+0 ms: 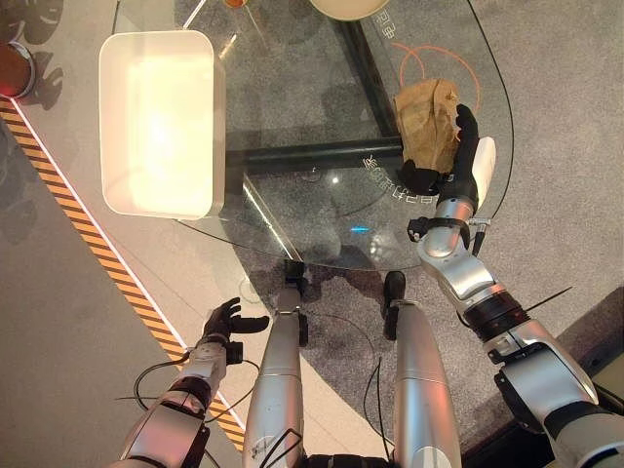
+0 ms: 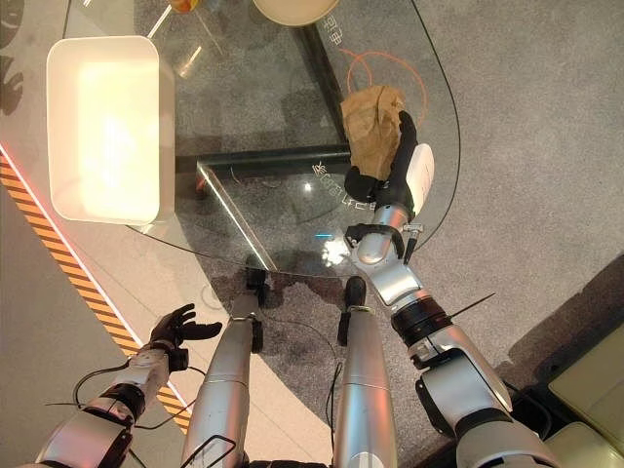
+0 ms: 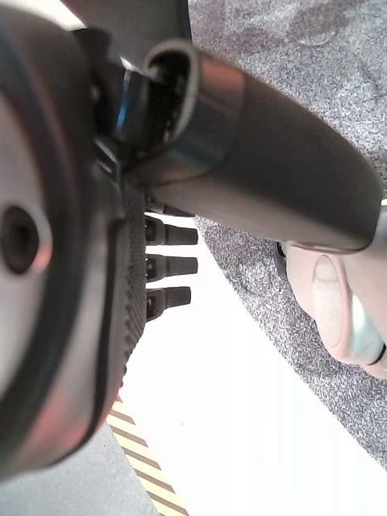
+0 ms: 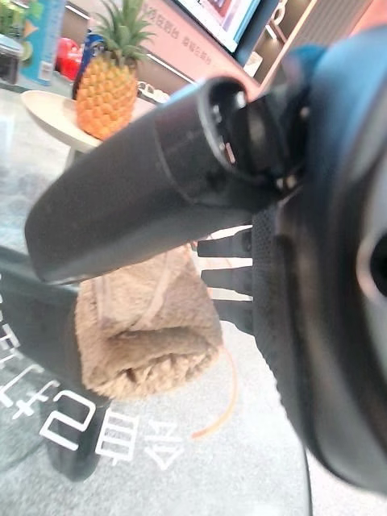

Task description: Wipe the table with a cloth and put it in the basket.

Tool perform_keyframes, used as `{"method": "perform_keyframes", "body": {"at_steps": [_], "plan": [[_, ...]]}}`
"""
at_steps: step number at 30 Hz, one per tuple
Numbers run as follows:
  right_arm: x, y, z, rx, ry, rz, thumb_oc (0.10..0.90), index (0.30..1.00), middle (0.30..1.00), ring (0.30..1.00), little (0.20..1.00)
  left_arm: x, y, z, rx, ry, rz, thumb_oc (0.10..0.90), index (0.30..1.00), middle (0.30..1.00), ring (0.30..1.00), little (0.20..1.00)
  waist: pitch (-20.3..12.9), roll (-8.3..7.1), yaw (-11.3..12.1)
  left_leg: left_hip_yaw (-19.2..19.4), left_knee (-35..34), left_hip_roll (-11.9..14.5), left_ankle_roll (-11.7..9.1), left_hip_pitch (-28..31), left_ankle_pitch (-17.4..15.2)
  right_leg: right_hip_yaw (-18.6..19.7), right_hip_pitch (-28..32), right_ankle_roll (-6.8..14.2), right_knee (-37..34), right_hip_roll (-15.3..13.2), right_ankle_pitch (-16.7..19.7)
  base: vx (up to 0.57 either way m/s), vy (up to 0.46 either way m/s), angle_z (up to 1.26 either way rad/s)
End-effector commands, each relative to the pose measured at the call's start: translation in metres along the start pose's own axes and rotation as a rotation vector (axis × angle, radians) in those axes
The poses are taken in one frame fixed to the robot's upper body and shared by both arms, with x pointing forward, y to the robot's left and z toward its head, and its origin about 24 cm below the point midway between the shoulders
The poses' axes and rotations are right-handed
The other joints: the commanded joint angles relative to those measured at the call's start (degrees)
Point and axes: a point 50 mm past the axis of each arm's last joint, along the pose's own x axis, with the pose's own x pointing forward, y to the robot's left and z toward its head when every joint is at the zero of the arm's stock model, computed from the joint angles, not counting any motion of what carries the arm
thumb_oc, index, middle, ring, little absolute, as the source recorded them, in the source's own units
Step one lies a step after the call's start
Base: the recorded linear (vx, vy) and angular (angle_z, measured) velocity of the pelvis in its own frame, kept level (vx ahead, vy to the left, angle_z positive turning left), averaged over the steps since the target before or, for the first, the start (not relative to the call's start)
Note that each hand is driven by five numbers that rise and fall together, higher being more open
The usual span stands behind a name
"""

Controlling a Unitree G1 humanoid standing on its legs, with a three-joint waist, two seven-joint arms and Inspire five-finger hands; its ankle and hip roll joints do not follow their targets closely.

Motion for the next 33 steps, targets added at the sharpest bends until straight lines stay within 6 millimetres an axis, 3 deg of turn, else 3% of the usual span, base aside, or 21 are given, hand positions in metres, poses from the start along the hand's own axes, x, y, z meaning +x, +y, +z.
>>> {"method": "perform_keyframes", "body": {"at_steps": [1, 23, 24, 25, 26, 27, 33], "plan": [[0.005, -0.002, 0.04, 0.049, -0.17, 0.003, 0.8, 0.9, 0.9, 0.9, 0.9, -0.005, 0.008, -0.027, 0.055, 0.068, 0.05, 0.8, 0.9, 0.9, 0.9, 0.9, -1.13, 0.55, -0.55, 5.13, 7.41, -5.91, 5.28, 1.1, -8.5, -2.67, 3.19, -1.98, -11.72, 2.44, 6.26, 0.0, 0.0, 0.0], [0.026, -0.006, 0.027, -0.092, -0.052, -0.057, 0.8, 0.9, 0.9, 0.9, 0.9, -0.004, 0.003, -0.021, 0.071, 0.063, 0.029, 0.8, 0.9, 0.9, 0.9, 0.9, -1.13, 1.29, 0.85, 5.14, 7.3, -6.14, 5.69, 1.07, -8.36, -3.38, 2.9, -1.82, -11.25, 2.12, 6.55, 0.0, 0.0, 0.0], [0.026, -0.006, 0.027, -0.101, -0.049, -0.06, 0.753, 0.86, 0.86, 0.86, 0.853, -0.004, 0.003, -0.02, 0.068, 0.062, 0.029, 0.8, 0.9, 0.9, 0.9, 0.9, -1.13, 1.34, 0.89, 5.13, 7.31, -6.16, 5.68, 1.02, -8.33, -3.4, 2.84, -1.81, -11.21, 2.13, 6.56, 0.0, 0.0, 0.0], [0.027, -0.006, 0.027, -0.108, -0.047, -0.063, 0.355, 0.519, 0.519, 0.519, 0.455, -0.003, 0.004, -0.02, 0.068, 0.062, 0.031, 0.8, 0.9, 0.9, 0.9, 0.9, -1.13, 1.34, 0.92, 5.12, 7.37, -6.16, 5.69, 0.97, -8.36, -3.43, 2.79, -1.8, -11.14, 2.12, 6.55, 0.0, 0.0, 0.0], [0.027, -0.006, 0.026, -0.114, -0.043, -0.064, 0.193, 0.38, 0.38, 0.38, 0.293, -0.003, 0.004, -0.02, 0.068, 0.062, 0.032, 0.8, 0.9, 0.9, 0.9, 0.9, -1.13, 1.33, 0.93, 5.12, 7.43, -6.16, 5.71, 0.91, -8.37, -3.45, 2.73, -1.79, -11.09, 2.12, 6.55, 0.0, 0.0, 0.0], [0.027, -0.006, 0.024, -0.125, -0.035, -0.062, 0.1, 0.3, 0.3, 0.3, 0.2, -0.003, 0.004, -0.019, 0.067, 0.061, 0.031, 0.8, 0.9, 0.9, 0.9, 0.9, -1.13, 1.34, 0.93, 5.1, 7.36, -6.17, 5.71, 0.87, -8.34, -3.44, 2.66, -1.77, -11.09, 2.15, 6.57, 0.0, 0.0, 0.0], [0.028, -0.007, 0.02, -0.143, -0.031, -0.059, 0.1, 0.3, 0.3, 0.3, 0.2, -0.003, 0.004, -0.018, 0.07, 0.06, 0.029, 0.8, 0.9, 0.9, 0.9, 0.9, -1.13, 1.25, 1.05, 5.16, 7.01, -6.11, 5.74, 0.93, -8.14, -3.71, 2.7, -1.66, -11.31, 2.12, 6.78, 0.0, 0.0, 0.0]]}}
